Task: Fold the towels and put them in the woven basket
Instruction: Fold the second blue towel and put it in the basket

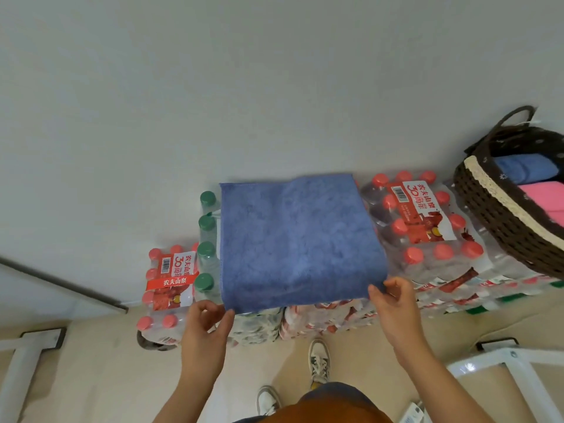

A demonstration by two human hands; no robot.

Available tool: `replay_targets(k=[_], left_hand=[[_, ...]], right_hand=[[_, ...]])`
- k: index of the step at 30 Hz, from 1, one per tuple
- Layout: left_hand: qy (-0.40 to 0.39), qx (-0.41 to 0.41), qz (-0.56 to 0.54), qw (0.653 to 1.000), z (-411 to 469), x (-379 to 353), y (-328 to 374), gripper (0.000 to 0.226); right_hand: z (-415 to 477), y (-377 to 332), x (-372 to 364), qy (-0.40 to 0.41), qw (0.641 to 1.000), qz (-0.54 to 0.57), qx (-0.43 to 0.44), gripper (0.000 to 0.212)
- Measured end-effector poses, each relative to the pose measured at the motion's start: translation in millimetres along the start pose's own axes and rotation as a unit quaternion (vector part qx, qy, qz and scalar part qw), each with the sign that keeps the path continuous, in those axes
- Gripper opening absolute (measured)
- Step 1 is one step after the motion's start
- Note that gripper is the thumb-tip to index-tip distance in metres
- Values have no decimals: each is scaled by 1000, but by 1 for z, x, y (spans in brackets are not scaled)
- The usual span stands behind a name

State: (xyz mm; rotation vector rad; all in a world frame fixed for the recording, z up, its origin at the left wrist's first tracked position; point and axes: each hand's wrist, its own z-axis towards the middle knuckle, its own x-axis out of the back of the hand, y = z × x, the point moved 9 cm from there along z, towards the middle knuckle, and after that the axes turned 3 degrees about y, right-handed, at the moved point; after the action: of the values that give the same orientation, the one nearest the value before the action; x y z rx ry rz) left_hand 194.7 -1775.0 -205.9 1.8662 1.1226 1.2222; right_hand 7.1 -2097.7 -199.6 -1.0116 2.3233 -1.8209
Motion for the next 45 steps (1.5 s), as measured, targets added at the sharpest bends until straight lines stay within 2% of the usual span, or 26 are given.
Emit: replay_targets(k=[3, 8, 12, 14, 17, 21, 23, 25, 27, 30, 33, 35, 38, 40, 42, 45], left_hand=[[-10, 29, -43, 999, 1, -5, -2, 20], [-53, 42, -50, 996, -2, -15, 0, 19], [-90, 50, -75, 992, -3, -16, 1, 26], [-100, 45, -83, 991, -5, -13, 5, 26], [-114, 21, -80, 990, -8, -7, 12, 28], [-169, 2, -114, 979, -12, 0, 24, 26], [-195, 15, -154, 969, -11, 5, 29, 36], [-210, 29, -184, 960, -8, 8, 32, 59], [-226, 40, -202, 952, -5, 8, 35, 63], [-272, 65, -232, 932, -6, 7, 40, 48], [-315, 37, -183, 931, -9, 7, 47, 57], [-281, -11, -114, 953, -4, 11, 49, 62], [-197, -70, -42, 977, -1, 15, 58, 47], [-185, -83, -3, 979, -4, 12, 61, 39], [-208, -88, 46, 973, -5, 9, 58, 27], [-224, -96, 102, 964, -1, 13, 56, 4]], right_hand=[[3, 4, -1, 11, 1000, 18, -14, 17], [6, 12, 2, -2, 997, 63, -43, 20], [4, 10, 8, -43, 992, 101, -58, 23], [3, 5, 13, -73, 993, 74, -49, 23], [4, -6, 23, -102, 994, -24, -11, 20], [6, -24, 27, -168, 978, -116, 38, 16], [7, -31, 29, -191, 977, -92, 33, 12], [6, -35, 31, -213, 976, -48, 12, 9], [3, -38, 30, -256, 966, -36, -10, 18], [-7, -38, 22, -348, 931, -106, -16, 43], [-3, -46, 24, -320, 920, -216, 70, 39], [5, -58, 28, -270, 909, -276, 156, 29], [13, -71, 31, -245, 895, -300, 222, 22], [18, -76, 33, -248, 894, -293, 229, 18], [23, -74, 36, -270, 898, -283, 200, 15], [30, -71, 35, -333, 875, -313, 159, 11]])
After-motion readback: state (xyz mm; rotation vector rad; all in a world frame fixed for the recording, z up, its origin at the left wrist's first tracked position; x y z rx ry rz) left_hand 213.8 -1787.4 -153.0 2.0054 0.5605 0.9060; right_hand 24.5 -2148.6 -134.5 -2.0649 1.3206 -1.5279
